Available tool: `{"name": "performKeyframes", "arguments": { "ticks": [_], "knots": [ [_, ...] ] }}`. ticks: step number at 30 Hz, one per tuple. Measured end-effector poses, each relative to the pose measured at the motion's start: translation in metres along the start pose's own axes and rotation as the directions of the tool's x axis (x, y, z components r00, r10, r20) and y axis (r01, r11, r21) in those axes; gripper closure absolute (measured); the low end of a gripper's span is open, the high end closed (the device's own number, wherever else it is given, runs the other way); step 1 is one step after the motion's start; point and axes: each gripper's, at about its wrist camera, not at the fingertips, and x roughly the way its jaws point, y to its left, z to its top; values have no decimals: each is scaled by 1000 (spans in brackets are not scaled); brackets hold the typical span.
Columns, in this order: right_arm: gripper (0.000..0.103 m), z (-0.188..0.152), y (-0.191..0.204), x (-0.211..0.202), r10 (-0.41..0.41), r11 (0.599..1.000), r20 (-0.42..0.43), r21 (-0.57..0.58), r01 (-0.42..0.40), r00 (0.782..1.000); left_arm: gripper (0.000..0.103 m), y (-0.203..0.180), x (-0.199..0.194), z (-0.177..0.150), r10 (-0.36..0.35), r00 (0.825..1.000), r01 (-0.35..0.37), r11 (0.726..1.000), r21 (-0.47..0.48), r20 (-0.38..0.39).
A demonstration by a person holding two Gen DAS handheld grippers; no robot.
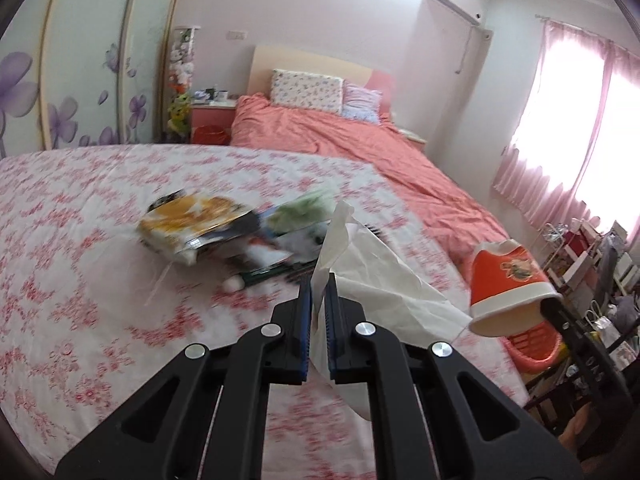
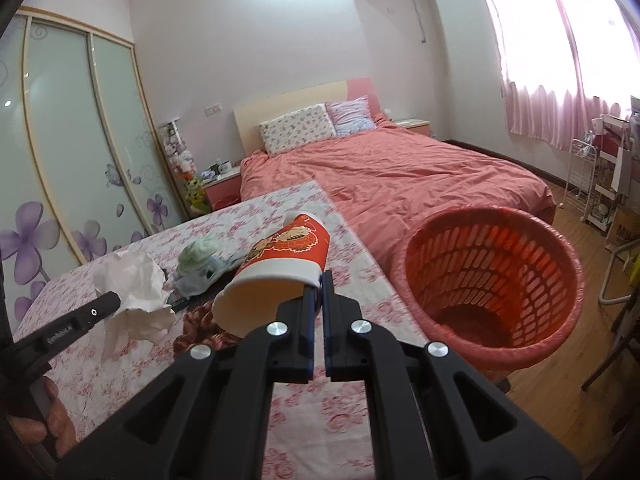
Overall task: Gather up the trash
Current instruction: 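Grasp the white tissue with the left gripper while the right gripper carries the cup toward the orange basket, then drop the tissue and the cup into the orange basket, opening both grippers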
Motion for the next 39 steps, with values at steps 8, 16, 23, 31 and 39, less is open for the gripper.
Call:
{"name": "performKeyframes", "arguments": {
  "ticks": [8,16,23,31,39],
  "knots": [
    [99,16,-44,-13,-101,994,61,58,97,993,97,-52,15,12,-106,994,106,994,41,2],
    [99,27,-99,-18,-226,969,93,124,214,970,97,-115,43,9,-211,977,214,971,112,-37],
    [99,27,-141,-12,-283,949,85,171,265,955,97,-155,61,0,-273,959,282,948,144,-82],
    [99,26,-177,2,-321,931,63,204,302,945,97,-193,81,-6,-316,940,336,925,176,-131],
    [97,30,-198,21,-335,922,18,213,324,942,96,-217,103,-14,-326,924,362,914,185,-200]
  ]
}}
